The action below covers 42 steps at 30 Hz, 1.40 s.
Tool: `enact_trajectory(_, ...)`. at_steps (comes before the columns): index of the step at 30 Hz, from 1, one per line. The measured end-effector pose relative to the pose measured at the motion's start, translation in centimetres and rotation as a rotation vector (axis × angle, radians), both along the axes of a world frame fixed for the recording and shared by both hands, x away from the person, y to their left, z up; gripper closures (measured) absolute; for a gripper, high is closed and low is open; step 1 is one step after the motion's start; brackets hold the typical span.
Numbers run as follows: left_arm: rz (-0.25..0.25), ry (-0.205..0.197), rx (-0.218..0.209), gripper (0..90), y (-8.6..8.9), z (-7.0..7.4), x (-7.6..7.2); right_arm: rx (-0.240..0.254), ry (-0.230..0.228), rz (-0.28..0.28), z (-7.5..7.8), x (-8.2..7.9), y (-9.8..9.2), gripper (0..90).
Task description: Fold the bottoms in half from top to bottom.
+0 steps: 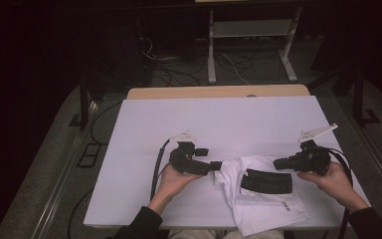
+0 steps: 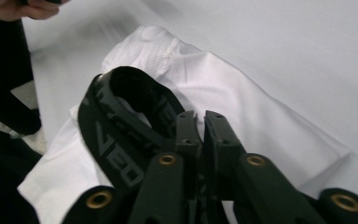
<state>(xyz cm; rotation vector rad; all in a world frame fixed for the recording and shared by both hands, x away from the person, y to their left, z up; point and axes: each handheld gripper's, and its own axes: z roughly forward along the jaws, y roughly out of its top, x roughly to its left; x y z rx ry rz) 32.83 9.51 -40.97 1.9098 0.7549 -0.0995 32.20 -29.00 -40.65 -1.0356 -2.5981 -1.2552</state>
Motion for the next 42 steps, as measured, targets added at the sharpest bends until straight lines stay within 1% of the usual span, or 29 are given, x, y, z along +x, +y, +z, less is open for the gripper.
enact_trajectory(4, 0.0, 0.003, -0.001, 17.4, 0.0, -0.1, 0.1, -0.025, 0.012, 0.005, -0.4, 0.8, 0.8, 86.7)
enact_trajectory(8, -0.003, 0.003, 0.002, 17.5, -0.1, -0.1, 0.1, -0.031, 0.046, 0.0, -1.0, 1.6, 1.0, 86.9)
enact_trajectory(15, -0.008, 0.006, 0.0, 17.4, -0.1, -0.2, 0.2, -0.058, 0.097, -0.002, -2.1, 2.7, 1.0, 88.1)
enact_trajectory(20, -0.008, 0.015, -0.001, 17.4, -0.3, -0.4, 0.2, -0.057, 0.126, 0.005, -2.8, 3.2, 1.0, 87.9)
enact_trajectory(22, -0.01, 0.013, 0.001, 17.5, -0.3, -0.4, 0.2, -0.051, 0.155, 0.022, -3.0, 3.5, 1.1, 86.1)
enact_trajectory(23, -0.011, 0.012, 0.004, 17.4, -0.3, -0.4, 0.2, -0.047, 0.162, 0.029, -3.2, 3.6, 1.2, 86.1)
enact_trajectory(25, -0.013, 0.013, 0.005, 17.4, -0.4, -0.4, 0.2, -0.05, 0.191, 0.039, -3.5, 3.7, 1.3, 86.4)
enact_trajectory(30, -0.017, 0.011, 0.007, 17.4, -0.5, -0.5, 0.2, -0.072, 0.215, 0.048, -4.1, 4.0, 1.5, 87.9)
enact_trajectory(33, -0.016, 0.013, 0.008, 17.4, -0.5, -0.5, 0.1, -0.067, 0.225, 0.056, -4.2, 4.2, 1.6, 88.0)
enact_trajectory(35, -0.015, 0.012, 0.007, 17.5, -0.6, -0.5, 0.1, -0.053, 0.239, 0.054, -4.3, 4.3, 1.6, 88.2)
enact_trajectory(38, -0.016, -0.005, 0.015, 17.5, -0.6, -0.4, 0.0, -0.053, 0.258, 0.058, -4.5, 4.3, 1.6, 88.1)
enact_trajectory(42, -0.027, -0.002, 0.017, 17.5, -0.9, -0.5, -0.1, -0.048, 0.279, 0.071, -4.5, 4.3, 1.7, 88.0)
